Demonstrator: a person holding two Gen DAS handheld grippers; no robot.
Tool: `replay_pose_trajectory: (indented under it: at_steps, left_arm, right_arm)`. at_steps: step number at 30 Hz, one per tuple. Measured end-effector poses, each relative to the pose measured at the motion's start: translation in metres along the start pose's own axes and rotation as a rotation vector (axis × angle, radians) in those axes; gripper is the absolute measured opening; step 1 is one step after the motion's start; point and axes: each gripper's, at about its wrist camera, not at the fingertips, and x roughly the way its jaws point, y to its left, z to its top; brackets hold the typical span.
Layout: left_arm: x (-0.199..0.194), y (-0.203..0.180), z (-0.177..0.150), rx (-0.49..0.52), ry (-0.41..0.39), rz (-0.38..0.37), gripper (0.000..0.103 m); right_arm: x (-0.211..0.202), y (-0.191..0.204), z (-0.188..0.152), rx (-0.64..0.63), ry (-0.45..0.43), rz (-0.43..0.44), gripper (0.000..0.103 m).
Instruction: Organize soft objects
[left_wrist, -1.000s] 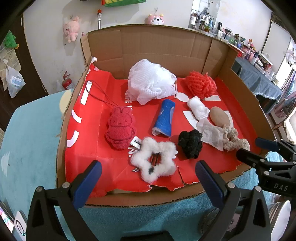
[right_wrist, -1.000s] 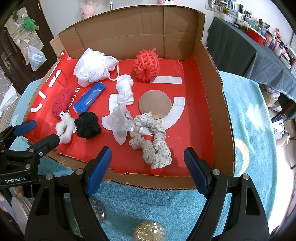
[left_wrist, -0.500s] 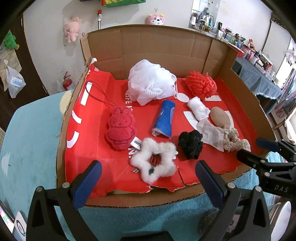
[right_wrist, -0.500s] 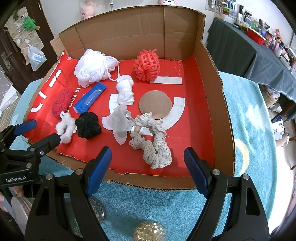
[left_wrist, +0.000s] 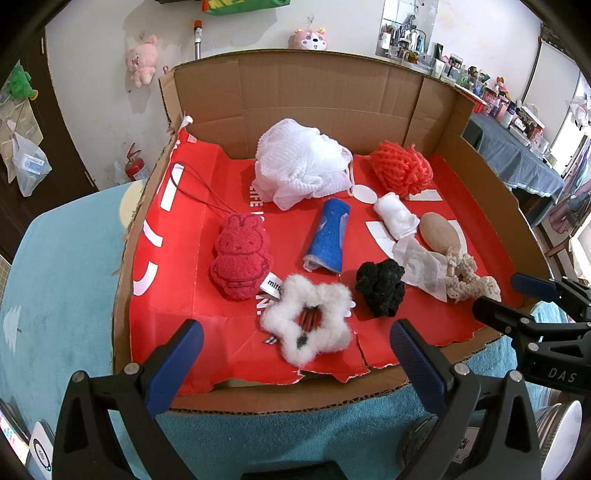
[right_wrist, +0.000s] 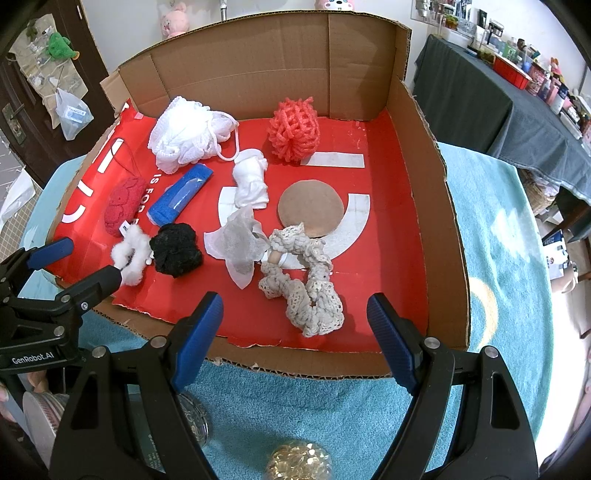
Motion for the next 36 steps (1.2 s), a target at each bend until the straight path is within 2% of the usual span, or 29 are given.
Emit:
replay_pose_trajectory:
  at_steps: [22, 30, 36]
  left_arm:
    - [-0.001, 0.001, -0.001, -0.006, -0.007, 0.001, 0.103]
    - [0.0, 0.003, -0.002, -0.021, -0.001, -0.02, 0.103]
    - [-0.017, 0.009, -0.003, -0.061, -0.042, -0.032, 0.103]
  right_arm:
    - [0.0, 0.0, 0.001, 0.0, -0.003, -0.006, 0.08]
    - [-0.002, 0.003, -0.001, -0.022, -0.018, -0.014, 0.08]
    - [-0.013, 0.002, -0.002, -0.017, -0.049, -0.022, 0.08]
